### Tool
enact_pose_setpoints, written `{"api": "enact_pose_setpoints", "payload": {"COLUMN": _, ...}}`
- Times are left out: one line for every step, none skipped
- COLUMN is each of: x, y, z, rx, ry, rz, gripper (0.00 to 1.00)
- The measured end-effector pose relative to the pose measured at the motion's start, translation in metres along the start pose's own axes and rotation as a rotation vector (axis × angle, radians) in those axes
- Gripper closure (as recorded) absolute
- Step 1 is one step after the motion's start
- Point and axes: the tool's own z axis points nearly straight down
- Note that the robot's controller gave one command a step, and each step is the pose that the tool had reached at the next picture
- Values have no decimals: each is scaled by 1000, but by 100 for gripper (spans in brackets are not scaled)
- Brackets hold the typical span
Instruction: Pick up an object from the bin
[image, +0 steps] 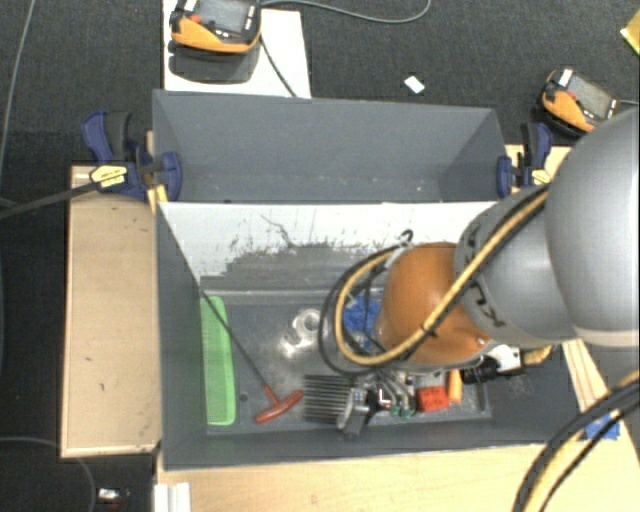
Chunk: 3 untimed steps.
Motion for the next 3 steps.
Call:
{"api": "enact_pose_setpoints", "payload": {"x": -6, "y": 15, "z": -1, "rx": -1, "ry": 2, "rz": 108, "gripper": 100}}
{"api": "enact_pose_setpoints", "payload": {"x": -6, "y": 15, "z": -1, "rx": -1, "ry": 2, "rz": 109, "gripper": 100}}
{"api": "enact_pose_setpoints", "payload": {"x": -5, "y": 15, "z": -23, "rx": 1, "ry": 8, "rz": 109, "gripper": 100}}
